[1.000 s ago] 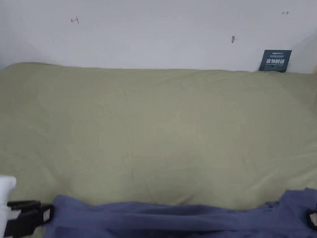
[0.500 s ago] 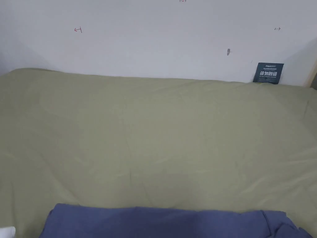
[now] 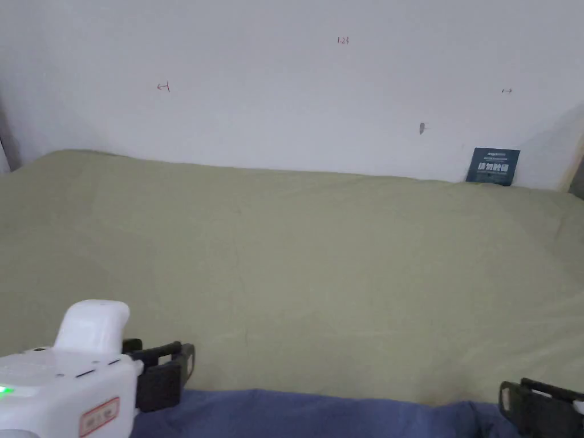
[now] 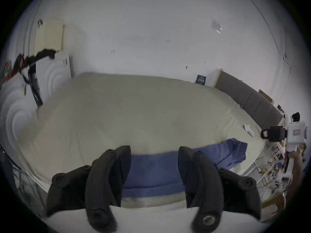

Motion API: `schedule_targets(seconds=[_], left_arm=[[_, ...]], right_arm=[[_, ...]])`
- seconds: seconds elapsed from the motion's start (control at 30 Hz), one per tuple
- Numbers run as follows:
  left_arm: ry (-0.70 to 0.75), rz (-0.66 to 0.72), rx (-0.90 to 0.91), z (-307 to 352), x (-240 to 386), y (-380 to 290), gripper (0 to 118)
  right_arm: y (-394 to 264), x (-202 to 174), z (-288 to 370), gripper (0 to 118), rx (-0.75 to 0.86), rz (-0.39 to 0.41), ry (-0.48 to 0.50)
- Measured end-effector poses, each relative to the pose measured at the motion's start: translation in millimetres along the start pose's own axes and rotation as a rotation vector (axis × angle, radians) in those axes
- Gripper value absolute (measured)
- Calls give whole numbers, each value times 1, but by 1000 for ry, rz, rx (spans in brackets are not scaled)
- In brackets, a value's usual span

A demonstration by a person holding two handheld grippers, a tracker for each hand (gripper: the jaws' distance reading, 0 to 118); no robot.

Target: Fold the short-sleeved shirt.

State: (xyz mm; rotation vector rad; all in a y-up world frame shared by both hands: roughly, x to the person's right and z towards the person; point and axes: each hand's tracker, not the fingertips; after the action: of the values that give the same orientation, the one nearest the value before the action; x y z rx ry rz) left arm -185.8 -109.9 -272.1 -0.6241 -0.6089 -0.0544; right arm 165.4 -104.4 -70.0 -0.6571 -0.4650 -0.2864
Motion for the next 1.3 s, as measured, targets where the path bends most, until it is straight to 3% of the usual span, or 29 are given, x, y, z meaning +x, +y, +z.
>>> schedule_targets(seconds=[0.03, 0.07, 0.1, 0.13, 0.17, 0.2, 0.3, 0.37, 0.43, 0.8, 0.9, 1.0, 1.13, 1.2, 1.23, 1.3], left_arm=[[17, -16, 22, -1, 19, -2, 61], [31, -20, 28, -5, 30, -10, 50], [58, -28, 36, -6, 46, -17, 28], [79, -25, 34, -6, 62, -24, 28], [85, -25, 33, -7, 74, -32, 18], [98, -29, 29, -8, 87, -43, 0], [32, -14, 47, -4, 111, -75, 0], [65, -52, -27, -6, 125, -88, 0], [50, -69, -39, -6, 130, -99, 0], [102, -4, -38, -8, 104, -80, 0], [5, -15, -32, -8, 52, -64, 0], [-147, 11, -89, -20, -39, -47, 0], [-2, 88, -282, -45, -141, -37, 0], [-80, 190, -322, -56, -179, -42, 1], [-84, 222, -328, -62, -194, -44, 12], [-170, 293, -318, -72, -212, -51, 60]], right_arm=[[-6, -14, -3, 47, 4, 15, 19], [-13, -29, -6, 13, 13, 36, 20], [-22, -39, -12, 4, 17, 67, 4], [-31, -52, -15, 4, 29, 105, -18], [-42, -64, -17, 5, 57, 120, -47], [-52, -74, -19, 4, 58, 135, -42], [-81, -94, -27, 2, 63, 123, 2], [-95, -102, -27, 2, 53, 120, 31], [-104, -109, -26, 2, 49, 165, 32], [-91, -110, -18, 2, 82, 176, 45], [-77, -95, -8, 2, 111, 179, 87], [-61, -73, 0, 2, 146, 174, 98], [-43, -48, 5, 2, 160, 148, 55], [-38, -38, 6, 2, 157, 119, 63], [-35, -34, 6, 2, 157, 112, 67], [-32, -27, 4, 2, 132, 100, 99]])
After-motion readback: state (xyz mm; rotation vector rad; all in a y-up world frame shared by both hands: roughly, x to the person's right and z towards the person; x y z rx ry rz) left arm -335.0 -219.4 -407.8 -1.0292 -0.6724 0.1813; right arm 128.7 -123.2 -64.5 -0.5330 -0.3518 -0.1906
